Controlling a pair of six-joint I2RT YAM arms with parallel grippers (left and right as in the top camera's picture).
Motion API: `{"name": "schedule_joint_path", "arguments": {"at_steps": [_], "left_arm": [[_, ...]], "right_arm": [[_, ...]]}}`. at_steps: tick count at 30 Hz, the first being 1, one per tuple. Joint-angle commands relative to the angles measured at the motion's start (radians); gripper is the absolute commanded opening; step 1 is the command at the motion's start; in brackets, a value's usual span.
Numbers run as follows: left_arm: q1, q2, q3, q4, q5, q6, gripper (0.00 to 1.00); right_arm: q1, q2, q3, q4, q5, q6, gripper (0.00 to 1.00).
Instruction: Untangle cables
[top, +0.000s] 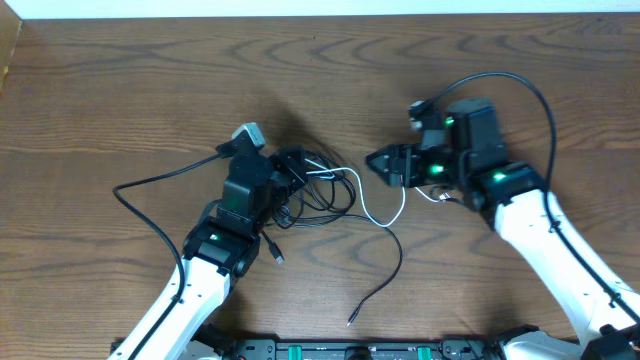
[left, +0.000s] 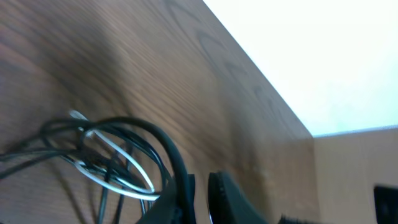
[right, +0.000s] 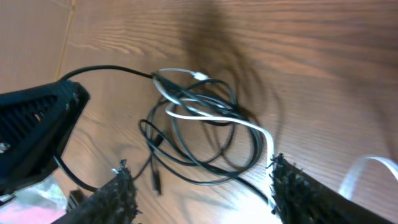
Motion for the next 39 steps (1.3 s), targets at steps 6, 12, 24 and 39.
{"name": "schedule_joint_path", "arguments": {"at_steps": [6, 12, 24, 39], "left_arm": [[-0.002, -0.003, 0.014, -0.095, -0.187, 0.124, 0.36], [-0.002, -0.003, 0.014, -0.241, -0.307, 0.127, 0.57], [-0.002, -0.003, 0.014, -0.31, -0.346, 0.127, 0.7], [-0.002, -0.003, 0.014, -0.347, -0.345, 0.127, 0.71]], "right_arm": [[0.183, 0.106, 0.001, 0.111, 0.171, 0.298, 0.65], [0.256, 0.211, 0.001, 0.2, 0.16, 0.373, 0.68], [0.341, 0.321, 0.001, 0.412, 0.184, 0.496, 0.59], [0.394, 0.364, 0.001, 0.456, 0.483, 0.604, 0.51]]}}
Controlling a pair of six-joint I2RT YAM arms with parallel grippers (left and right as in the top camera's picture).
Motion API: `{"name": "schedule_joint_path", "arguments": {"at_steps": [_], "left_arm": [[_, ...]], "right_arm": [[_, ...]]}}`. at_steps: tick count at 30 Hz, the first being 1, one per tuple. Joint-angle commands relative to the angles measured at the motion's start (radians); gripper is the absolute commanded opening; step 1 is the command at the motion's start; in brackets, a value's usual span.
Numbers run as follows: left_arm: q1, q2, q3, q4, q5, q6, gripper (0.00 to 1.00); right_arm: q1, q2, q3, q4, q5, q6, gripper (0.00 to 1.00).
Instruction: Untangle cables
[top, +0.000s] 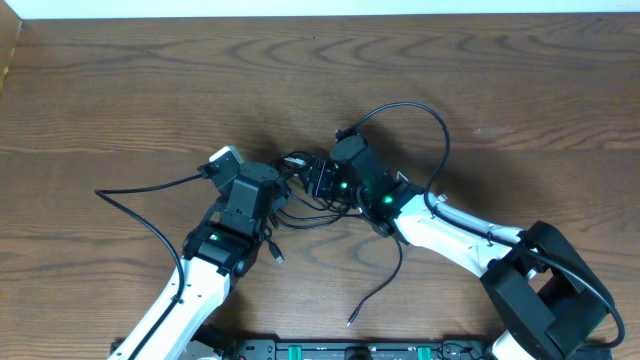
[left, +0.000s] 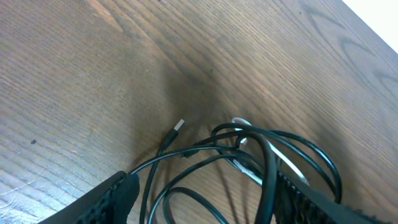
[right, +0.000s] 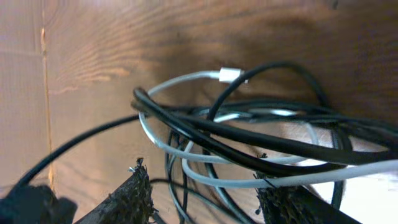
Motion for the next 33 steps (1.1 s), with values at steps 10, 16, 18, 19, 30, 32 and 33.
{"name": "schedule_joint_path", "arguments": {"at_steps": [10, 16, 18, 19, 30, 32, 33], "left_arm": [[-0.002, -0.003, 0.014, -0.009, -0.021, 0.013, 0.71], [-0.002, -0.003, 0.014, -0.009, -0.021, 0.013, 0.71], [-0.002, -0.003, 0.014, -0.01, -0.021, 0.013, 0.71], [-0.002, -0.003, 0.014, -0.01, -0.021, 0.013, 0.71], [-0.002, -0.003, 0.014, -0.01, -0.021, 0.013, 0.71], [-0.002, -0.003, 0.014, -0.01, -0.021, 0.013, 0.71], [-0.002, -0.003, 0.014, -0.01, -0.021, 0.013, 0.71]], "right_arm": [[0.011, 0.032, 0.001, 0.029, 0.13, 0.085, 0.49], [0.024, 0.084, 0.001, 0.089, 0.129, 0.124, 0.49], [0.031, 0.097, 0.001, 0.117, 0.13, 0.124, 0.48], [0.033, 0.101, 0.001, 0.128, 0.13, 0.124, 0.46], [0.034, 0.116, 0.001, 0.165, 0.17, 0.123, 0.01], [0.034, 0.114, 0.002, 0.169, 0.156, 0.112, 0.01], [0.034, 0.109, 0.002, 0.175, 0.142, 0.093, 0.01]]}}
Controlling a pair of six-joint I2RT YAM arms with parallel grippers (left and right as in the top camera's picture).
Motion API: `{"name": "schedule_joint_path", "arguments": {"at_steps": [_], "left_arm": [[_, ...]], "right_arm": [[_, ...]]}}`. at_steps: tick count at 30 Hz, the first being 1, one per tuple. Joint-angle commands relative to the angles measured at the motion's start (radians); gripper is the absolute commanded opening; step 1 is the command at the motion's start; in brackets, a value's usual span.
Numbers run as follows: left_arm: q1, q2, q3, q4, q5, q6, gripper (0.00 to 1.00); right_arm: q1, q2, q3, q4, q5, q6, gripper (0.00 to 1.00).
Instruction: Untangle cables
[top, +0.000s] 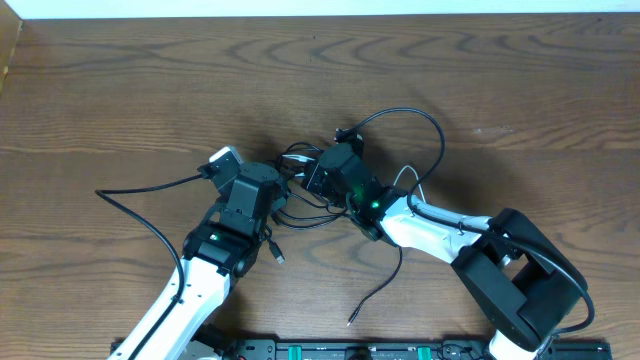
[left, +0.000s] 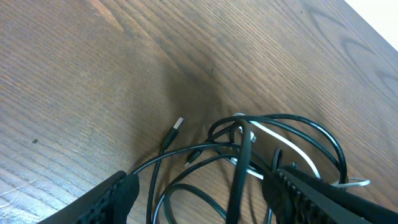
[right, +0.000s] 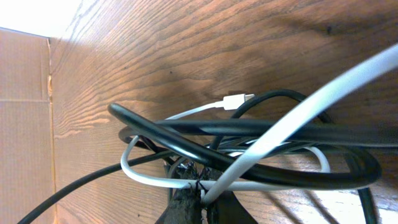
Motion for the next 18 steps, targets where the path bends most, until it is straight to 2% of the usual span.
{"name": "schedule_joint_path", "arguments": {"at_steps": [1, 7, 18], "left_arm": [[-0.002, -0.003, 0.014, -0.005, -0.021, 0.013, 0.71], [-0.002, -0.003, 0.014, -0.005, -0.021, 0.013, 0.71], [-0.002, -0.003, 0.014, -0.006, -0.021, 0.013, 0.72]], "right_arm": [[0.001, 0.001, 0.002, 0.016, -0.016, -0.058, 0.01], [0.001, -0.13, 0.002, -0.032, -0.086, -0.255, 0.01], [-0.084, -0.531, 0.002, -0.383, -0.055, -0.436, 0.01]]}}
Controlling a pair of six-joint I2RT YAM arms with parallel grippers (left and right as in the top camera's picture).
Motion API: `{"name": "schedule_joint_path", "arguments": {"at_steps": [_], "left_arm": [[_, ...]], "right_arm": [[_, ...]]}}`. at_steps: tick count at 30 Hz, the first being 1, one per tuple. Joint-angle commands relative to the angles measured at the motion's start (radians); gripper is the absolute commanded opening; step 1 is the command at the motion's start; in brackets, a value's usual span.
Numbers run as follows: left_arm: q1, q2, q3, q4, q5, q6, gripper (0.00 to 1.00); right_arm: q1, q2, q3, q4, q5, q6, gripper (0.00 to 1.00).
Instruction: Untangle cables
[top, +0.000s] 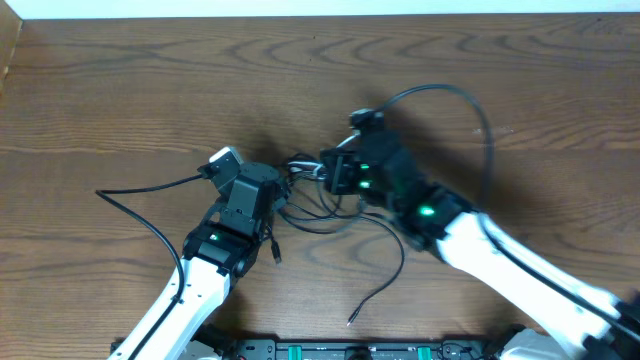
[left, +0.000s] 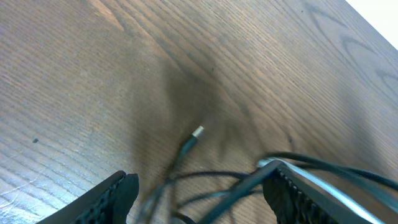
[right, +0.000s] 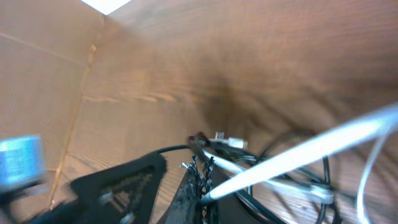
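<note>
A knot of black cables (top: 305, 205) and a white cable (right: 298, 155) lies mid-table. In the overhead view my left gripper (top: 282, 192) is at the knot's left side and my right gripper (top: 335, 177) at its top right. The left gripper (left: 205, 202) is open, its fingers (left: 115, 193) on either side of blurred black strands, with a USB plug (left: 197, 131) just beyond them. My right gripper (right: 202, 183) is shut on the white cable, which runs taut up to the right. A small white plug (right: 227, 142) shows past it.
One loose black cable end (top: 372, 292) trails toward the table's front edge. The left arm's own lead (top: 140, 188) loops off to the left, and the right arm's lead (top: 445, 92) arches behind it. A cardboard wall (right: 37, 81) stands at the table's left.
My right gripper, still shut on the white cable, has moved up and to the right. The knot has shifted right between the left fingers and looks blurred. The left gripper has stayed put.
My right gripper stood open well to the right of the knot, the left one beside it. Then the right gripper straddled the strands at the knot, with the left open over them. After that the right was shut on the white cable, and now holds it taut.
</note>
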Motion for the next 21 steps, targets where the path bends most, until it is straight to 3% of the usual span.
{"name": "schedule_joint_path", "arguments": {"at_steps": [1, 11, 15, 21], "left_arm": [[-0.002, -0.003, 0.014, -0.003, -0.021, 0.013, 0.71], [-0.002, -0.003, 0.014, -0.003, -0.01, 0.013, 0.72], [-0.002, -0.003, 0.014, 0.002, 0.178, 0.032, 0.72], [-0.002, -0.003, 0.014, 0.066, 0.529, 0.379, 0.72]], "right_arm": [[-0.049, -0.131, 0.003, -0.082, 0.014, -0.097, 0.01], [-0.167, -0.327, 0.003, -0.301, 0.002, -0.2, 0.01], [-0.164, -0.313, 0.002, -0.367, 0.002, -0.179, 0.01], [-0.159, -0.218, 0.002, -0.35, 0.007, -0.044, 0.01]]}}
